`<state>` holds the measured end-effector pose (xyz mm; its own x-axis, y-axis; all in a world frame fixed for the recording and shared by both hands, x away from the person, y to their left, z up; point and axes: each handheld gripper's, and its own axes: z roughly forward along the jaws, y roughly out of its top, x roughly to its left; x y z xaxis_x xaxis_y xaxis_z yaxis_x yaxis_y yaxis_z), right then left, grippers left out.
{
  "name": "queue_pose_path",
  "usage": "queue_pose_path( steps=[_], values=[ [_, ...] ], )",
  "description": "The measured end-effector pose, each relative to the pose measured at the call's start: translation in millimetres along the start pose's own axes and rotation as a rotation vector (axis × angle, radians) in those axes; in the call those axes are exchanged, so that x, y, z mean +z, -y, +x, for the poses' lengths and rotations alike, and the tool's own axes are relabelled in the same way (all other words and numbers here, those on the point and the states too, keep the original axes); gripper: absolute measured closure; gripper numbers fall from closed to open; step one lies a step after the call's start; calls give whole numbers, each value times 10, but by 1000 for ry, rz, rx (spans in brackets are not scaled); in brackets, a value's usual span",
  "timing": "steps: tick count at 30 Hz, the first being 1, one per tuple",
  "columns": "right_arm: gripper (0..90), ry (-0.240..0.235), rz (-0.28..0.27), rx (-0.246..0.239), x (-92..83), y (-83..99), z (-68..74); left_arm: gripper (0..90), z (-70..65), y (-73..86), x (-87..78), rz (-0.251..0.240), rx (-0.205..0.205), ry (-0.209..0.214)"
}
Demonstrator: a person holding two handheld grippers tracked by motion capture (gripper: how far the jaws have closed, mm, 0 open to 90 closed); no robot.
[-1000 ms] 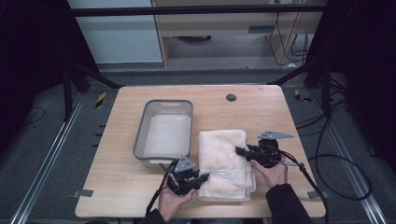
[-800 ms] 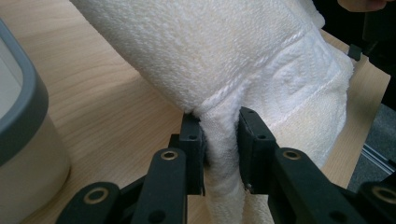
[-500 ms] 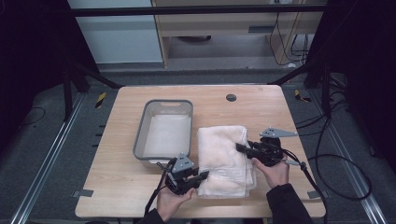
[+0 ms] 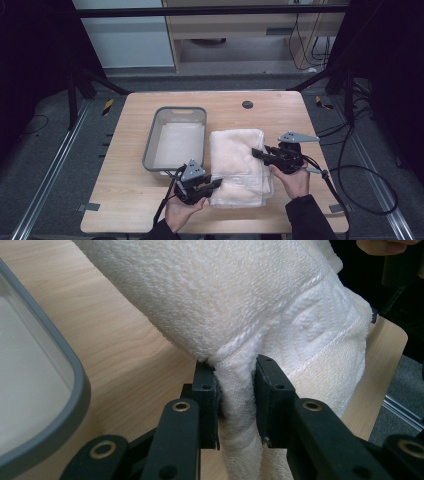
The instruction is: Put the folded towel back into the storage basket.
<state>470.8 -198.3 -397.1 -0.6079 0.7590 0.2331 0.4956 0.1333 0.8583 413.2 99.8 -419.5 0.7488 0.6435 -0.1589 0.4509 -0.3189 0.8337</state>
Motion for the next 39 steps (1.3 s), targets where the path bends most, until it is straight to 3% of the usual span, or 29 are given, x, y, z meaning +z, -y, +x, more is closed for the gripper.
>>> queue_pose_path(
  steps=[15, 39],
  values=[
    [656, 10, -57, -26, -70, -286, 53, 729, 46, -246, -133, -51, 29, -18],
    [657, 6, -115, -73, 19, -694, 247, 730, 272, -446, -440, -143, 14, -45]
  ],
)
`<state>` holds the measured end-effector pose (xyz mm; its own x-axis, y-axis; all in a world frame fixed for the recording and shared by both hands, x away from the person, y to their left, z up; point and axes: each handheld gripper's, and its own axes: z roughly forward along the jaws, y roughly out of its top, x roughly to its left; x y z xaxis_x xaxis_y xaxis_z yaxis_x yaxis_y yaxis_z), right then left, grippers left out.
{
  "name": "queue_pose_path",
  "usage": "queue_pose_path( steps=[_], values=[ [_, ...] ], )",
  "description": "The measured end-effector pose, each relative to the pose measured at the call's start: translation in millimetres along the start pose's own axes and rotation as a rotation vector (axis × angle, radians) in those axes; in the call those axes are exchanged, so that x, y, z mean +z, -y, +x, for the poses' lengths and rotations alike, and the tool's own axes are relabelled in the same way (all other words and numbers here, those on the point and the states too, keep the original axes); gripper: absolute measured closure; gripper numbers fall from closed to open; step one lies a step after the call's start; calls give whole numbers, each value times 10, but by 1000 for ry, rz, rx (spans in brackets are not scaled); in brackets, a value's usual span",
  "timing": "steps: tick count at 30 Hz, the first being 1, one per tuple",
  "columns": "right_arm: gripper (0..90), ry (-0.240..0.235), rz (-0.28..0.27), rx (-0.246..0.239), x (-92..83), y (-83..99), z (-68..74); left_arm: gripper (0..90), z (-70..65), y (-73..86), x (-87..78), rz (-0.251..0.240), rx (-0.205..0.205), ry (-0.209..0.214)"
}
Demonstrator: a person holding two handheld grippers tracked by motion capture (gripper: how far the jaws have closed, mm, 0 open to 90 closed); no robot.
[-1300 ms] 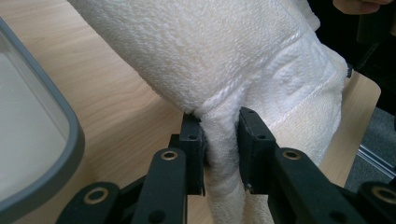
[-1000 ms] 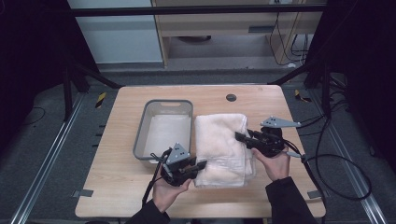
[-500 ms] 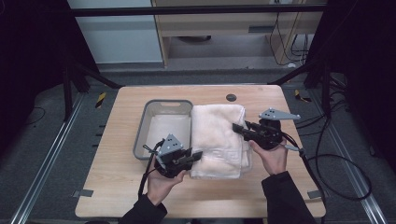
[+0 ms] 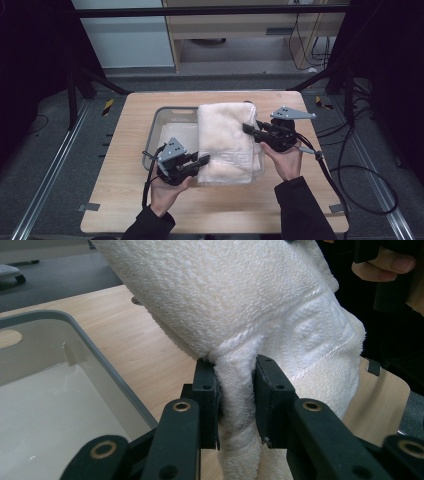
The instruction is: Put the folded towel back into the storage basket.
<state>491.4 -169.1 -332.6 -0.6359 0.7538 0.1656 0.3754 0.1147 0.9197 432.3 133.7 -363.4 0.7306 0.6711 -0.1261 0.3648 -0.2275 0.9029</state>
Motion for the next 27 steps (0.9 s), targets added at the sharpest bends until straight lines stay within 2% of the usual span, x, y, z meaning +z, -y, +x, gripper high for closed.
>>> queue_pose_path(
  steps=[8, 27],
  values=[
    [657, -3, -17, -7, 69, -127, 84, 731, 89, -55, -117, -35, -12, -21],
    [657, -4, -32, -33, 349, -417, 325, 731, 330, -155, -384, -66, -34, -91]
  ],
)
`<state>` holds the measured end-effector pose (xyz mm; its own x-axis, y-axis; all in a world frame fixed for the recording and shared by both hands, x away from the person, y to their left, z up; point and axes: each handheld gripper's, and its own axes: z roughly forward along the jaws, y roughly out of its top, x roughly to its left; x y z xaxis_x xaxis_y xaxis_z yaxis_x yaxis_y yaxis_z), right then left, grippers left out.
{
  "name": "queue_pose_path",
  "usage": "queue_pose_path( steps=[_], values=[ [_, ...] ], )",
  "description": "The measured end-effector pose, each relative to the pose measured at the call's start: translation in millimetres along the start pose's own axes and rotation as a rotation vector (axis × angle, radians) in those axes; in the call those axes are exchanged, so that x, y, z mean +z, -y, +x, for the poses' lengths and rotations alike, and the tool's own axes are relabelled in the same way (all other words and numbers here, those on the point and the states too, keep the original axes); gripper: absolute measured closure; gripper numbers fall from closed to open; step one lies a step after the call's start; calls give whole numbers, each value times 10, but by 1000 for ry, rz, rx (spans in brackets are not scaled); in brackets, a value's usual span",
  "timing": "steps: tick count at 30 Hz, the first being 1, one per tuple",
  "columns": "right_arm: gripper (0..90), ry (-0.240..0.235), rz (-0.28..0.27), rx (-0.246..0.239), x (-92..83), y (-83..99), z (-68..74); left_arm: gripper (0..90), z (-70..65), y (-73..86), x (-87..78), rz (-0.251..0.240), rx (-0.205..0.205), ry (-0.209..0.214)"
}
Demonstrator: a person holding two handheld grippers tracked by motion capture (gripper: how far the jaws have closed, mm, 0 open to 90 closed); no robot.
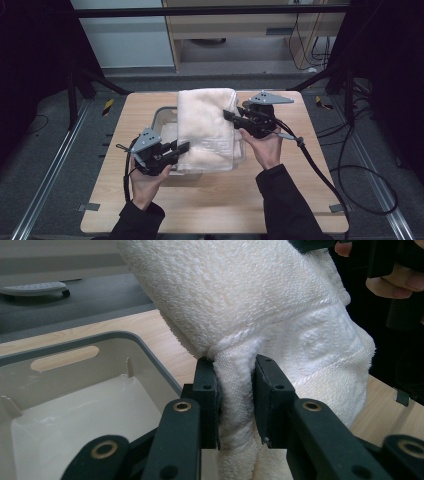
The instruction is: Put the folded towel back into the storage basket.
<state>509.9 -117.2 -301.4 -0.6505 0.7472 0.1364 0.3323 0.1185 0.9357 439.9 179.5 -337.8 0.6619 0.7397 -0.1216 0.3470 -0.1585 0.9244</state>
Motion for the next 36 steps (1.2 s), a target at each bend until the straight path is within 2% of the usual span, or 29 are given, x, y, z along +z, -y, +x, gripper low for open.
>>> queue_pose_path(
  steps=[8, 20, 36],
  values=[
    [657, -5, -6, -9, 135, -115, 115, 732, 134, -42, -119, -13, -16, -26],
    [656, 14, -2, -34, 328, -231, 286, 732, 303, -49, -215, -12, -36, -60],
    [656, 13, -10, -19, 634, -209, 385, 733, 522, -4, -264, 3, -57, -133]
  ],
)
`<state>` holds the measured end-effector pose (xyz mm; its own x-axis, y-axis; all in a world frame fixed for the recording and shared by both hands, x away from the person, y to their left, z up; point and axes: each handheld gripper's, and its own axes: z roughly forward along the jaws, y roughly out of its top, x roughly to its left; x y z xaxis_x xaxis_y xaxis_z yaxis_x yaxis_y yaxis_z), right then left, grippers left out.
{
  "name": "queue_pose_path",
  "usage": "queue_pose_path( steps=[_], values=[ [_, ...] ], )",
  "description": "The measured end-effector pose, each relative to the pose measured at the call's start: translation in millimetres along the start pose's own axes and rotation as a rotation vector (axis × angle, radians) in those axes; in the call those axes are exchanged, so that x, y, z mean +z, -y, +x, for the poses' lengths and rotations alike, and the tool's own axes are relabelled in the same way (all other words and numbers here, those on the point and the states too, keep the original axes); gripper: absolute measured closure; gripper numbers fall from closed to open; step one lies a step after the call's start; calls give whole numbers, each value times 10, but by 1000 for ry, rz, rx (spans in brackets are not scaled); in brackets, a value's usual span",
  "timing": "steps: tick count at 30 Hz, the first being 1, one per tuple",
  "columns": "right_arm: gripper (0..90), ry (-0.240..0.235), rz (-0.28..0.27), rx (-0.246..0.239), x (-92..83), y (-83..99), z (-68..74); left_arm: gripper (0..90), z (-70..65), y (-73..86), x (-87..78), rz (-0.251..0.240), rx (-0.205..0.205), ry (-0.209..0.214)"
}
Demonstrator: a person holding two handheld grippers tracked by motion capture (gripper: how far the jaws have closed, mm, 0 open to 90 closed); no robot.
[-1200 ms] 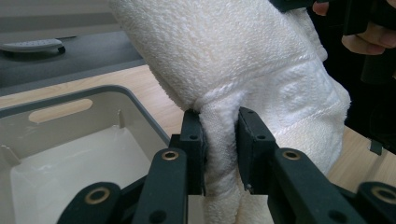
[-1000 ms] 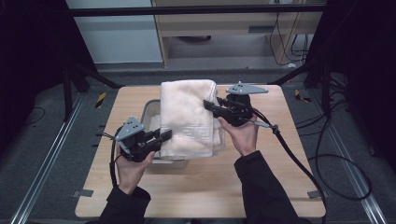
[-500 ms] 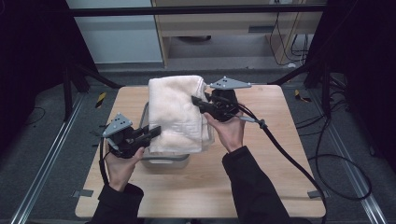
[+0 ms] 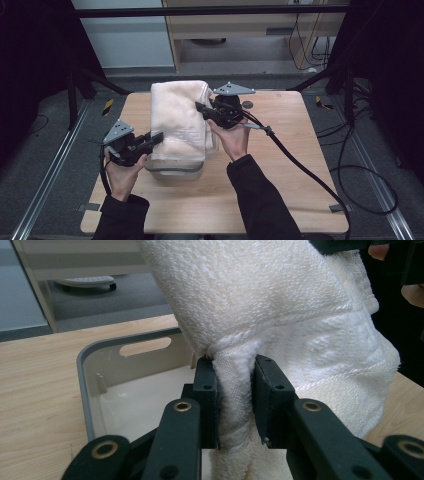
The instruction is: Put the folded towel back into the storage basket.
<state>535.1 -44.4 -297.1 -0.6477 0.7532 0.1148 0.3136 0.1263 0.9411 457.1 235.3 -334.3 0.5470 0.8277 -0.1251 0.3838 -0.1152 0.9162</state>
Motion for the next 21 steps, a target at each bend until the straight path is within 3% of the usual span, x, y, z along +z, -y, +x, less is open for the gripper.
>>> queue_pose_path(
  steps=[21],
  values=[
    [657, -8, 17, 39, 361, 113, 61, 733, 249, 89, 38, 45, -19, -61]
  ],
)
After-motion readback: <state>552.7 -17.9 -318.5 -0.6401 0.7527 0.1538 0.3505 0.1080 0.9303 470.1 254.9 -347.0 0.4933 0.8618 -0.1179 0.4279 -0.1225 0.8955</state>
